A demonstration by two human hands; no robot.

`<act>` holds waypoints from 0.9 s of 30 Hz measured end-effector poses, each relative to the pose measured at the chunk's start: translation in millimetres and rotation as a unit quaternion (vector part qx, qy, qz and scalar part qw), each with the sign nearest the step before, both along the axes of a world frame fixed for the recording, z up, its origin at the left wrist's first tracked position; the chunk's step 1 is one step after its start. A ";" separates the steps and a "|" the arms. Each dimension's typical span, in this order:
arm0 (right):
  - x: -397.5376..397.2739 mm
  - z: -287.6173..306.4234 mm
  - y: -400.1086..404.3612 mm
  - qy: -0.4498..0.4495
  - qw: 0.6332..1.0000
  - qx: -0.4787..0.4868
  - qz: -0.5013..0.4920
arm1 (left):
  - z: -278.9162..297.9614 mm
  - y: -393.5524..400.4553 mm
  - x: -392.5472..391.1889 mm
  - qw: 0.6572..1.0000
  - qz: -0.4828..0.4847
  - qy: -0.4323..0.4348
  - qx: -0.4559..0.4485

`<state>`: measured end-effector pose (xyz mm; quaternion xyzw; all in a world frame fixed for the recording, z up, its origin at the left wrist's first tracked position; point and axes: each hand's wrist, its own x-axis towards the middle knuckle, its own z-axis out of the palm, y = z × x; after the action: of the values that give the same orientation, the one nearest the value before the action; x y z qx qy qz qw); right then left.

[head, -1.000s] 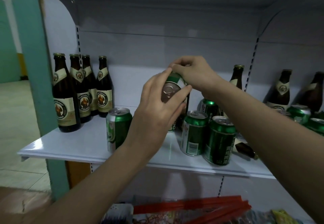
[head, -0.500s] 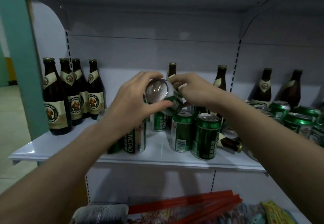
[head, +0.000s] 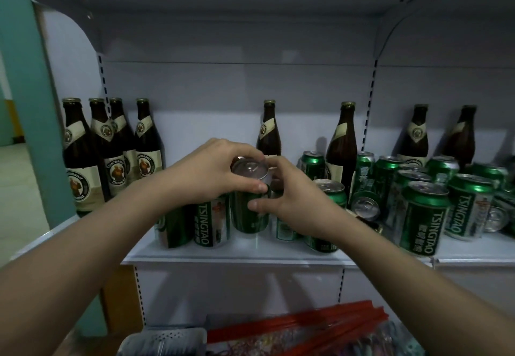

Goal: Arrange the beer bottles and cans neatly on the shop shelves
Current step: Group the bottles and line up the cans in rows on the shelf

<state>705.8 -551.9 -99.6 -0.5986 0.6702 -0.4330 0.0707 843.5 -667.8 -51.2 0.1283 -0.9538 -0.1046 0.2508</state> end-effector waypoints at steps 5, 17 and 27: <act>7.8 -13.3 -1.2 -0.012 0.999 -0.031 -0.005 | -6.9 -2.8 -3.8 0.999 0.001 -0.044 0.002; 16.6 -42.2 -17.3 0.001 0.994 -0.084 -0.071 | -12.0 -16.8 -9.8 0.992 -0.008 -0.125 0.009; 21.3 -52.8 -17.0 0.134 0.982 -0.085 -0.107 | -18.5 -22.9 -13.0 0.991 -0.023 -0.121 0.058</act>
<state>727.1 -568.8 -152.3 -0.5797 0.6946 -0.4095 -0.1176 830.5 -690.8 -69.7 0.1320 -0.9722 -0.1492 0.1235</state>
